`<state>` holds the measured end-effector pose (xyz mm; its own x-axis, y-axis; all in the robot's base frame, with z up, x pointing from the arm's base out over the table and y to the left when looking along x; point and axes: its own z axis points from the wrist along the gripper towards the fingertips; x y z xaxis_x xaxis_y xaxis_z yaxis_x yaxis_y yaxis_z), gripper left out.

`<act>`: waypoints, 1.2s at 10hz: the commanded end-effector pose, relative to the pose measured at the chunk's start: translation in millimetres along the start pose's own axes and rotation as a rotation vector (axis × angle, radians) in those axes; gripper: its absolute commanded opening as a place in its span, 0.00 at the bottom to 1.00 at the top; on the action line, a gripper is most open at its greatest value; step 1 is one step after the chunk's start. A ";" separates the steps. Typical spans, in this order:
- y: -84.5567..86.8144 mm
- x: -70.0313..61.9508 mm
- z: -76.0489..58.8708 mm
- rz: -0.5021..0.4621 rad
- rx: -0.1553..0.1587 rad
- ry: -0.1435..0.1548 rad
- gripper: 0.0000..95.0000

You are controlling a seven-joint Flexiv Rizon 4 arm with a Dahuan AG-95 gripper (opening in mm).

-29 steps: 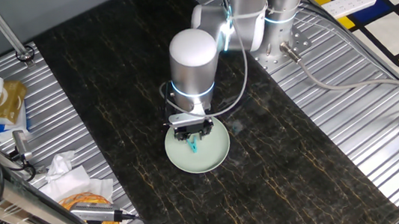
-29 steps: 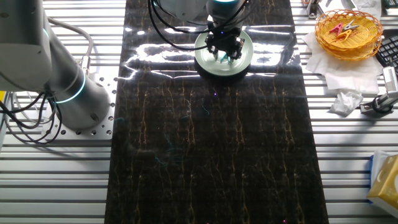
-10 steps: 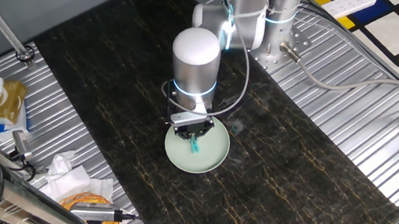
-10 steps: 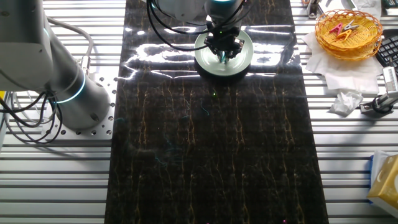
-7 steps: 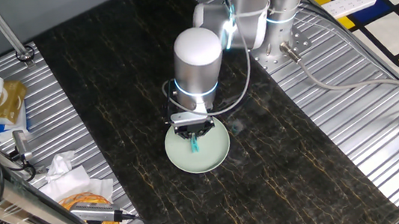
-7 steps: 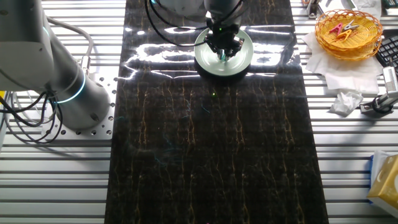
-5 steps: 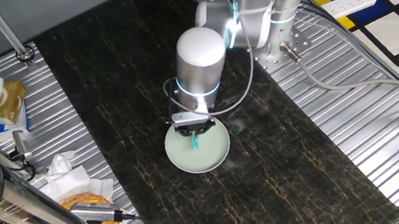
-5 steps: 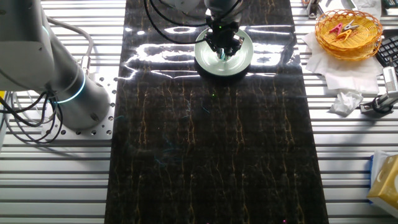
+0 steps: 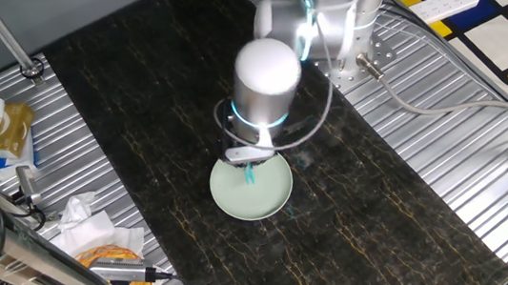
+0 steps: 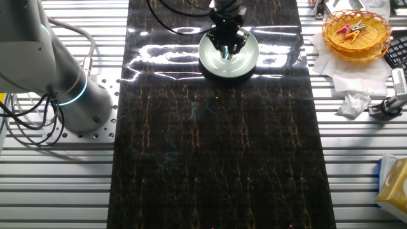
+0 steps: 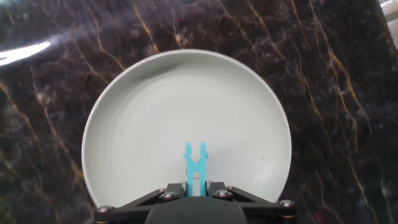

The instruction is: Use a clamp

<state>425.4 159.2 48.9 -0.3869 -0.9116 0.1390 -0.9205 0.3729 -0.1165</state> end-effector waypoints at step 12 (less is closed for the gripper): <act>-12.3 -19.2 -31.0 -0.262 0.100 0.195 0.00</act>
<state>441.0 176.5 75.3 -0.1831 -0.9221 0.3408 -0.9793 0.1406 -0.1457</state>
